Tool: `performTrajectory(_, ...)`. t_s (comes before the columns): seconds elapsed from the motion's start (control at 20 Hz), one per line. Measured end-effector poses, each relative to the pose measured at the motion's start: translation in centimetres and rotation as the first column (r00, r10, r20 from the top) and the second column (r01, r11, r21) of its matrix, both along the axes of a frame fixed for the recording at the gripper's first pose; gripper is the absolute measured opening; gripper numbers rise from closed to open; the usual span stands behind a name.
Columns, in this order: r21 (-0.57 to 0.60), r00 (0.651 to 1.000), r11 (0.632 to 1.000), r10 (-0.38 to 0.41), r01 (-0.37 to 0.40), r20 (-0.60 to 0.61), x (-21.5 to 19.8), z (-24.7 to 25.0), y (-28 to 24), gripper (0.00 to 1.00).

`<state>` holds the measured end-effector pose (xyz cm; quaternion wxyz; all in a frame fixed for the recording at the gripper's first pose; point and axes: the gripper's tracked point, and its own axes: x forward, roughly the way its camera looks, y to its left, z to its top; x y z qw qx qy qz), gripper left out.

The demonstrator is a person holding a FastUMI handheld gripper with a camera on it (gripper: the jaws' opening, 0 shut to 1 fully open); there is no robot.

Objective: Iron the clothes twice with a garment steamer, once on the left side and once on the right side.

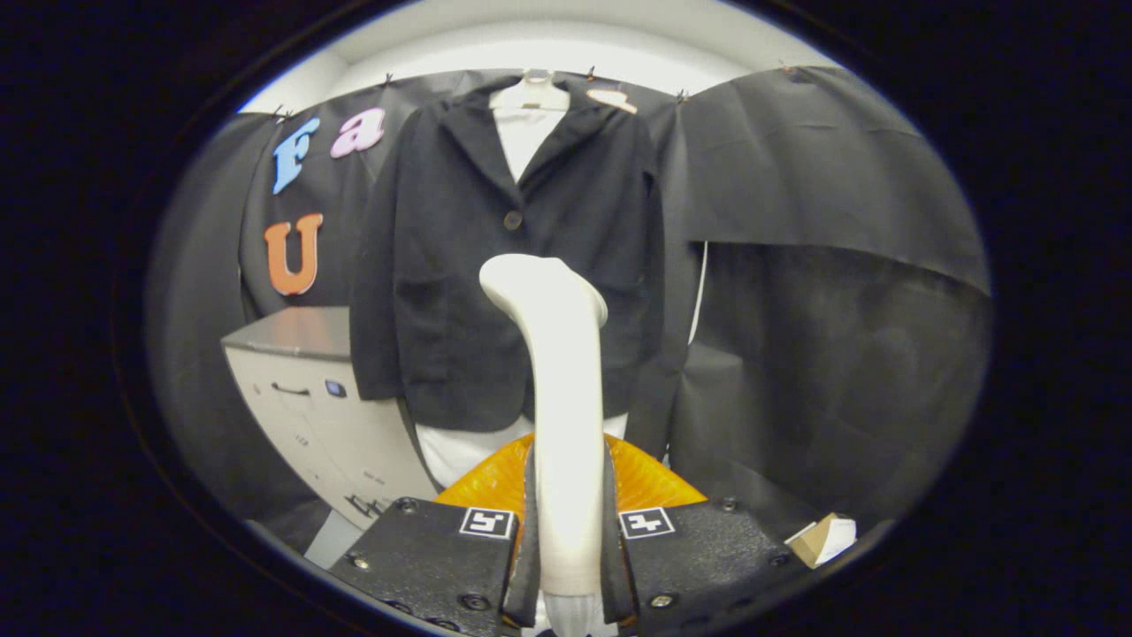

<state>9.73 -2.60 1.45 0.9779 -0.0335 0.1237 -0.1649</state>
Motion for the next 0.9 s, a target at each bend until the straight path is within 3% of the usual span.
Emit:
performTrajectory(0.45,-0.019,0.973,0.999,0.04,-0.037,0.225,4.1,13.4,-3.8,0.3)
performTrajectory(0.7,-0.077,0.929,0.996,0.071,-0.047,0.363,8.7,21.0,-6.2,0.3)
performTrajectory(0.9,-0.115,0.894,0.993,0.053,-0.002,0.445,11.8,25.9,-8.5,0.3)
